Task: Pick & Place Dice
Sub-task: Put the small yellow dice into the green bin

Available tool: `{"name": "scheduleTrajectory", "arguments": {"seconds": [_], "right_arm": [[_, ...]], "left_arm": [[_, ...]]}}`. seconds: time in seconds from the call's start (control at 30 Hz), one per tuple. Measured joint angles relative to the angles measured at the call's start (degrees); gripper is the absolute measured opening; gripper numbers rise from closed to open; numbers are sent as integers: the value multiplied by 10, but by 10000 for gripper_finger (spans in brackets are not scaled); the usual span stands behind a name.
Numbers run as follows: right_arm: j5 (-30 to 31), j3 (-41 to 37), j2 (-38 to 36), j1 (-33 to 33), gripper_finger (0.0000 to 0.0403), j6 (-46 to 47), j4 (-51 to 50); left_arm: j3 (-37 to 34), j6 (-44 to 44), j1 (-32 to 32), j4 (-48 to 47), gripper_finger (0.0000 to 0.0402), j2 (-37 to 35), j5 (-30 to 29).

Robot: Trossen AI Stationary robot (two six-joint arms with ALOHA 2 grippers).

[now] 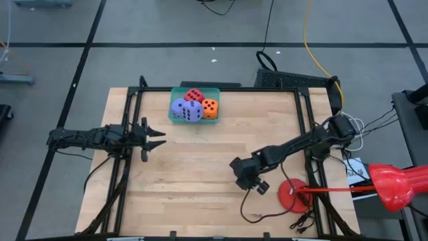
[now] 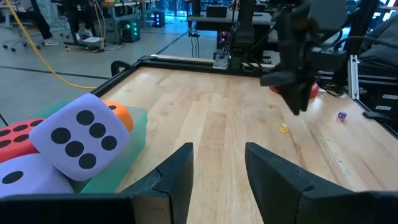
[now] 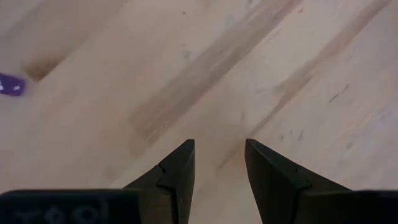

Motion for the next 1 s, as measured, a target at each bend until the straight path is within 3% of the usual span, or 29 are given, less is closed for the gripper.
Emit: {"name": "scheduleTrajectory", "arguments": {"seconds": [0.5,1.0], "right_arm": [[-2,-2,16,-44,130,-30,12],[-5,-51,16,-55,130,-33,80]], "left_arm": [[0,0,0,0,152,0,0],[0,0,0,0,152,0,0]]}}
